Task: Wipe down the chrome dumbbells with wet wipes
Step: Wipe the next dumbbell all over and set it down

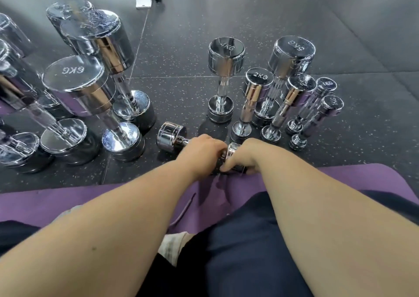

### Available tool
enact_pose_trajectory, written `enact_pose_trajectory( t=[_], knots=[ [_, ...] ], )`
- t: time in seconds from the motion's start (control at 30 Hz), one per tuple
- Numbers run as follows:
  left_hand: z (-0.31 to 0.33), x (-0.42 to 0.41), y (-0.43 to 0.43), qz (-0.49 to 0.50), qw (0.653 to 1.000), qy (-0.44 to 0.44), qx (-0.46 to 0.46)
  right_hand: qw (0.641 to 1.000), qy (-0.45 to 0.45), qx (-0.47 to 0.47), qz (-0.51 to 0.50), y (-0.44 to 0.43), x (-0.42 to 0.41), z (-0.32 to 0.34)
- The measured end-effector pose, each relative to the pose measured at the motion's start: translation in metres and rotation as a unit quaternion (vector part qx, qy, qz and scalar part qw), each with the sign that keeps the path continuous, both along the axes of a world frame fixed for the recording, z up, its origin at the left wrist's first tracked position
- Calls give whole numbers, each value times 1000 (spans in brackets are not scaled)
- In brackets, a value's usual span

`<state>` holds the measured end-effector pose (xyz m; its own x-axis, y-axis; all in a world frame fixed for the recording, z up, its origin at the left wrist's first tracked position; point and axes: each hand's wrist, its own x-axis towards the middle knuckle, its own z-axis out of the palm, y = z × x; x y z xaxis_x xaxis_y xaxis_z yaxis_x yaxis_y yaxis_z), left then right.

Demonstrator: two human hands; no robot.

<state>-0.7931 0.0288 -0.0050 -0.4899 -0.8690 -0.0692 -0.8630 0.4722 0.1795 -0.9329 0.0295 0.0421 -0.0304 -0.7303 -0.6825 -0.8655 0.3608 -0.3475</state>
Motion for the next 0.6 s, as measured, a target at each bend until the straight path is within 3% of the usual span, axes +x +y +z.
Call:
enact_pose_trajectory(
  t=[0.07, 0.17, 0.23, 0.4, 0.6],
  knots=[
    [7, 20, -9, -6, 997, -65, -50, 1000, 8, 6, 9, -1, 2, 4],
    [17, 54, -21, 49, 990, -123, -50, 1000, 3, 23, 11, -1, 3, 9],
    [17, 50, -20, 59, 992, -103, -37, 1000, 2, 22, 14, -1, 2, 11],
    [6, -10, 1, 57, 995, 64, 59, 1000, -8, -9, 9, 2, -1, 10],
    [6, 40, -1, 122, 991, -50, 19, 998, -53, -1, -43, -3, -6, 9]
  ],
)
